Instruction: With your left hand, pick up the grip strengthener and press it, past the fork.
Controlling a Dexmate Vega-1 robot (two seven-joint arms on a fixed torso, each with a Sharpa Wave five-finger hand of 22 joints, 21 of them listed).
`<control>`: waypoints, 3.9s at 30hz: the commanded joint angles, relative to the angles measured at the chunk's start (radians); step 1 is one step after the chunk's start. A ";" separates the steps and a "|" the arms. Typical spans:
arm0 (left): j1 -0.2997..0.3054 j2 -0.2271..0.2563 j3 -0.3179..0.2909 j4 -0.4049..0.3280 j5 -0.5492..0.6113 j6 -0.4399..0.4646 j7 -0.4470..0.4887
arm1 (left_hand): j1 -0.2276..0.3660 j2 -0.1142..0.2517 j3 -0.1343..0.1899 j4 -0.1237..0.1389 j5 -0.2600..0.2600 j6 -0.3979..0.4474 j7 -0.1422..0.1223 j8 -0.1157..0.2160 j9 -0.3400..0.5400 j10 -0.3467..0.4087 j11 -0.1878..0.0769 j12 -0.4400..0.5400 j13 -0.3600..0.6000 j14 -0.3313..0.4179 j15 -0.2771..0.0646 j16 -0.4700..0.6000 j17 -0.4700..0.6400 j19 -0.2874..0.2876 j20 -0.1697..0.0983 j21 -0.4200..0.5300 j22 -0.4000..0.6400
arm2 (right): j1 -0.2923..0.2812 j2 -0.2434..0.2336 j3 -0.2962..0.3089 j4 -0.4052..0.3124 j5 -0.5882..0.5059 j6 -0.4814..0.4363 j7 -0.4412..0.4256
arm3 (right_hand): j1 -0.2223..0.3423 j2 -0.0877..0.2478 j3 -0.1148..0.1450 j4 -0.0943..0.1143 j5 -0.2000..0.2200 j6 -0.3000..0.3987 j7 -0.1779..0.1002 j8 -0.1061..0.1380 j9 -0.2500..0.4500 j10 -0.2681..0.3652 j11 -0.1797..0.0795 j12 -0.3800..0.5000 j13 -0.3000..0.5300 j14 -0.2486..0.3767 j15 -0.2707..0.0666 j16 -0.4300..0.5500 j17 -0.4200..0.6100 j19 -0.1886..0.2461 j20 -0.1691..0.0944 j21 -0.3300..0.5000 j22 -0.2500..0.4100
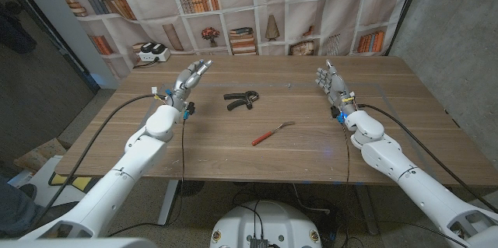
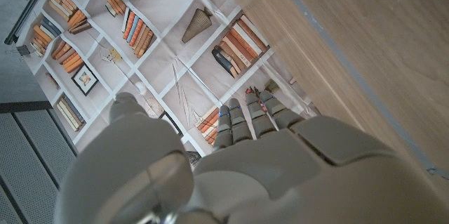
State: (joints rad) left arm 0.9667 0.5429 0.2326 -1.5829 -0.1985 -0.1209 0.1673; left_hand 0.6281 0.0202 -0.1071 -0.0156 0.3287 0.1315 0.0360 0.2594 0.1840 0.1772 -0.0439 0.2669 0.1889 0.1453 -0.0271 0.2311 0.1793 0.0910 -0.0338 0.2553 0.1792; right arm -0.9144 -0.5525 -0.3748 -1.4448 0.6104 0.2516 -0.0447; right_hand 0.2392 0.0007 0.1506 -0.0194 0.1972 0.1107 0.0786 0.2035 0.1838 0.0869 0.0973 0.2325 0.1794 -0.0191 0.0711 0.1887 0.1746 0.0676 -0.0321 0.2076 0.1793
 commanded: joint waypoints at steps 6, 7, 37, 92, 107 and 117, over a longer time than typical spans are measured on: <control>-0.046 0.121 0.072 -0.104 0.189 0.155 0.032 | 0.026 -0.013 -0.002 -0.016 -0.003 0.036 -0.005 0.010 0.003 0.033 -0.003 0.007 0.003 0.032 -0.006 0.007 0.005 0.016 -0.032 0.003 0.004 | -0.016 -0.004 0.008 -0.034 0.001 -0.009 -0.022 | 0.009 0.004 0.002 -0.006 -0.001 0.012 -0.004 0.002 0.004 0.010 0.005 0.001 0.004 0.008 0.005 0.003 0.005 0.005 -0.005 0.003 0.004; -0.046 0.131 0.075 -0.119 0.203 0.171 0.034 | 0.028 -0.014 -0.002 -0.016 -0.003 0.037 -0.005 0.010 0.003 0.035 -0.001 0.007 0.003 0.034 -0.006 0.007 0.005 0.017 -0.032 0.002 0.004 | -0.015 -0.001 0.008 -0.032 0.001 -0.007 -0.022 | 0.009 0.004 0.002 -0.006 -0.001 0.012 -0.004 0.002 0.004 0.010 0.005 0.001 0.004 0.008 0.004 0.003 0.005 0.005 -0.005 0.003 0.004; -0.107 0.275 0.168 -0.251 0.409 0.367 -0.029 | 0.081 -0.015 -0.002 -0.042 -0.004 0.086 -0.013 0.007 0.004 0.086 -0.021 0.002 0.004 0.093 -0.029 0.006 0.004 0.080 -0.049 0.011 0.004 | -0.033 -0.022 0.009 -0.086 -0.017 0.004 -0.019 | 0.006 0.005 -0.001 -0.008 -0.002 0.023 0.009 0.001 0.004 0.015 0.002 -0.002 0.004 0.020 0.003 0.004 0.006 0.016 -0.007 0.003 0.004; -0.395 0.295 0.479 -0.311 0.893 0.611 -0.539 | 0.218 -0.022 0.000 -0.100 0.004 0.216 -0.021 0.009 0.007 0.229 -0.048 -0.002 0.008 0.243 -0.049 0.006 0.007 0.196 -0.034 0.023 0.007 | -0.017 -0.005 0.004 -0.054 0.006 0.009 0.008 | 0.002 0.010 -0.006 -0.010 -0.003 0.026 0.010 -0.003 0.004 0.023 0.004 -0.006 0.005 0.031 0.008 0.002 0.007 0.023 0.000 0.001 0.004; -0.433 0.272 0.524 -0.303 1.068 0.595 -0.656 | 0.264 -0.038 -0.007 -0.119 0.007 0.185 -0.031 -0.018 0.009 0.212 -0.066 -0.027 0.012 0.237 -0.058 -0.012 0.008 0.198 -0.021 0.013 0.007 | -0.032 -0.019 0.005 -0.062 0.010 -0.013 0.004 | 0.002 0.012 -0.006 -0.011 -0.003 0.025 0.009 -0.005 0.004 0.023 0.004 -0.007 0.005 0.034 0.009 0.001 0.007 0.024 0.002 0.000 0.004; -0.453 0.235 0.540 -0.254 1.106 0.572 -0.718 | 0.287 -0.026 -0.004 -0.119 0.012 0.207 -0.046 -0.015 0.011 0.234 -0.084 -0.025 0.013 0.249 -0.067 -0.011 0.011 0.209 -0.029 0.012 0.008 | -0.035 -0.020 0.000 -0.070 0.012 -0.027 0.002 | 0.001 0.013 -0.007 -0.011 -0.003 0.025 0.008 -0.005 0.004 0.025 0.005 -0.008 0.005 0.036 0.008 0.001 0.007 0.025 0.003 0.000 0.004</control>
State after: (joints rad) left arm 0.5424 0.8124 0.7447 -1.8799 0.8330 0.4711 -0.4652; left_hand 0.9068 -0.0139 -0.1140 -0.1272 0.3303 0.3323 -0.0057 0.2436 0.1934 0.4047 -0.1235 0.2394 0.1980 0.3853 -0.0429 0.2207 0.1876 0.2892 -0.0392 0.2697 0.1842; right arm -0.9447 -0.5680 -0.3703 -1.5064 0.6216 0.2392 -0.0400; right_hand 0.2392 0.0007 0.1422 -0.0276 0.1972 0.1322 0.0891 0.1987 0.1835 0.1025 0.1029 0.2232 0.1793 0.0070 0.0752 0.1886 0.1790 0.0853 -0.0285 0.2076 0.1790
